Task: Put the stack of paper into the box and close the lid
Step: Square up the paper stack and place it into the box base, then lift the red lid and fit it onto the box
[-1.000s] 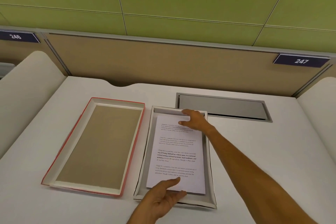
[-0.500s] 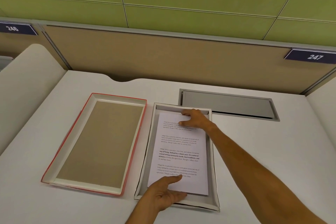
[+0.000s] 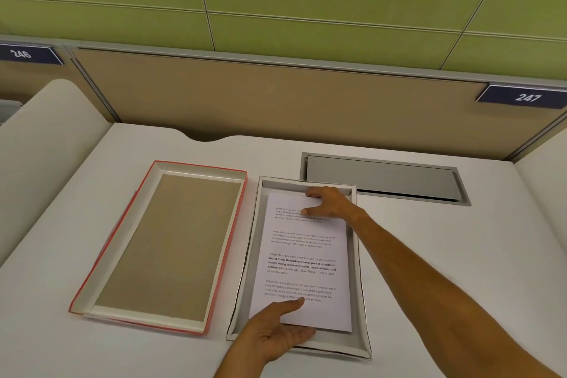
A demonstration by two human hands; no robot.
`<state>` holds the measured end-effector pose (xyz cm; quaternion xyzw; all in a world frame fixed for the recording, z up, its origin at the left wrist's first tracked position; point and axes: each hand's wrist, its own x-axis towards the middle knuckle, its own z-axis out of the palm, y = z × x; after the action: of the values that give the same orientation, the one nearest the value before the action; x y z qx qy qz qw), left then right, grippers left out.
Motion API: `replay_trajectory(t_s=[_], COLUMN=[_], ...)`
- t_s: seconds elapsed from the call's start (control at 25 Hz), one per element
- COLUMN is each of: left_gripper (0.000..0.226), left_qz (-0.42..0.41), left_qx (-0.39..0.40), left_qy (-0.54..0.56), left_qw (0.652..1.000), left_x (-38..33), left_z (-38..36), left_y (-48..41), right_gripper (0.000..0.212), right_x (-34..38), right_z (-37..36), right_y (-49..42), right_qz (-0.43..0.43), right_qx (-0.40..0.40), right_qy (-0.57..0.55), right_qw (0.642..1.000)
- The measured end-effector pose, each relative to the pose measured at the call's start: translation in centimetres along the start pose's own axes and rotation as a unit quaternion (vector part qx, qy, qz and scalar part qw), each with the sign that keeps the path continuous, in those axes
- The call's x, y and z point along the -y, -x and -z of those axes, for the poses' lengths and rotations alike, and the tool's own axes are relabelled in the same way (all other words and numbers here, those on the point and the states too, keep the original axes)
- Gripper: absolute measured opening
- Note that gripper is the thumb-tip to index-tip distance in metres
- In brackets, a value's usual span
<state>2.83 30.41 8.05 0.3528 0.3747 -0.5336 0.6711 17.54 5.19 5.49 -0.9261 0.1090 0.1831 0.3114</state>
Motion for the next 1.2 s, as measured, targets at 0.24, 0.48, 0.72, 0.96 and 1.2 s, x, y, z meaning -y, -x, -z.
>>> replay_trajectory(t_s=[0.24, 0.48, 0.72, 0.96, 1.2], left_gripper=[0.068, 0.025, 0.052, 0.026, 0.021], left_qz=[-0.022, -0.435, -0.432, -0.312, -0.327], left_qx=[0.058, -0.253, -0.523, -0.587, -0.55], left_qy=[-0.059, -0.192, -0.453, -0.503, -0.49], left_qw=[0.996, 0.843, 0.579, 0.553, 0.593], left_x=[-3.6, -16.8, -24.4, -25.4, -25.6], left_z=[3.2, 10.8, 17.9, 21.3, 20.4], left_y=[4.8, 8.2, 7.7, 5.8, 7.6], right_gripper=[0.077, 0.08, 0.034, 0.045, 0.028], right_x=[2.3, 13.6, 20.0, 20.9, 19.5], right_z=[2.0, -4.6, -12.4, -16.0, -17.1], right_y=[0.9, 4.4, 6.4, 6.8, 6.5], right_qz=[0.013, -0.013, -0.102, -0.09, -0.09], right_qx=[0.006, 0.011, -0.03, -0.025, -0.048], right_qy=[-0.004, -0.309, -0.304, -0.161, -0.206], right_qw=[1.0, 0.951, 0.947, 0.982, 0.973])
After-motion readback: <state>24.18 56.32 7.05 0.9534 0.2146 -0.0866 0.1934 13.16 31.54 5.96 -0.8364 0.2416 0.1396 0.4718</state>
